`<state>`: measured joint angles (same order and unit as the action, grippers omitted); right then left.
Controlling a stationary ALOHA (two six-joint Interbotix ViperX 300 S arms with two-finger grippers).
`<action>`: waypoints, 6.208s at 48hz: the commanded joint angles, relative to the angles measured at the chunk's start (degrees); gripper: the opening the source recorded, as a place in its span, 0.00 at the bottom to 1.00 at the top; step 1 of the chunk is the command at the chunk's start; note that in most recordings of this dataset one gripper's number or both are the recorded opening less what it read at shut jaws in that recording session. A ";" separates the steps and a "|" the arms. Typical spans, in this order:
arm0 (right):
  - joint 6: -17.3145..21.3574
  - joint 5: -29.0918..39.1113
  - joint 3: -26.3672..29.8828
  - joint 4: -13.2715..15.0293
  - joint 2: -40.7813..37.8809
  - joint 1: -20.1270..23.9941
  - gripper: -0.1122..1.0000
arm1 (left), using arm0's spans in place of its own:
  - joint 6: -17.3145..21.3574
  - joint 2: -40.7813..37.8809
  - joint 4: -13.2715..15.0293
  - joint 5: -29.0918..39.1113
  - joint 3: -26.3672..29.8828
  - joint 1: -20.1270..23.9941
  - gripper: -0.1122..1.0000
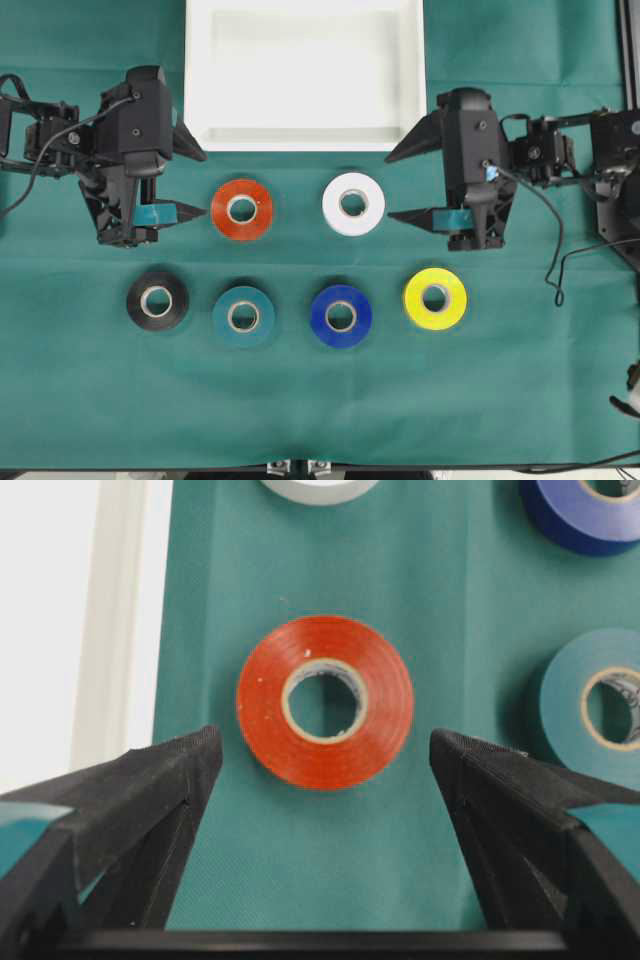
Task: Put the tape alternately from left to right into the white case.
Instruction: 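Move the right gripper over the white tape roll and grasp it, then lift the white roll with the right gripper and carry it into the tray, then release the white roll in the tray and withdraw the right gripper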
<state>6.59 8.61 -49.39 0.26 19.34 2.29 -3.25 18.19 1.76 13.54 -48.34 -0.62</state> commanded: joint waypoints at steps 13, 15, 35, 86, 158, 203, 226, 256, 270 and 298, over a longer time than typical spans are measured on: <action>1.76 1.14 2.55 0.09 -2.37 1.05 0.87 | -0.09 0.44 0.09 -0.18 0.97 0.09 0.69; 1.76 1.14 2.81 0.09 -2.99 1.05 0.87 | -0.09 0.44 0.00 -0.26 1.05 0.09 0.68; 1.76 1.14 6.33 0.09 -13.10 1.05 0.87 | -0.18 0.44 0.00 -0.18 0.88 0.18 0.69; 2.02 -0.44 9.84 0.35 -25.40 0.53 0.87 | -0.18 0.44 0.09 -0.26 0.53 0.09 0.68; 2.11 5.54 12.30 0.26 -12.74 3.52 0.38 | -1.67 0.44 0.00 -0.18 0.26 0.09 0.68; 1.76 -2.46 11.25 10.28 -16.70 -21.09 0.38 | -2.29 0.44 0.00 -0.44 0.09 0.00 0.68; 1.67 -5.10 11.34 10.28 -21.36 -27.07 0.38 | -2.29 0.44 0.00 -0.53 0.09 0.09 0.68; 1.76 -4.92 12.48 10.28 -22.15 -27.42 0.38 | -2.29 0.44 0.00 -0.53 0.18 0.09 0.68; 2.20 -6.59 12.66 10.28 -21.71 -27.42 0.88 | -2.37 0.44 0.00 -0.26 0.00 0.09 0.68; 2.20 -6.15 12.04 10.20 -19.16 -25.93 0.82 | -2.37 0.44 0.00 -0.26 0.09 0.00 0.68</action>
<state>8.61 2.64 -37.79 10.46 -2.81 -24.70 -5.54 18.19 1.76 13.54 -48.96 -0.53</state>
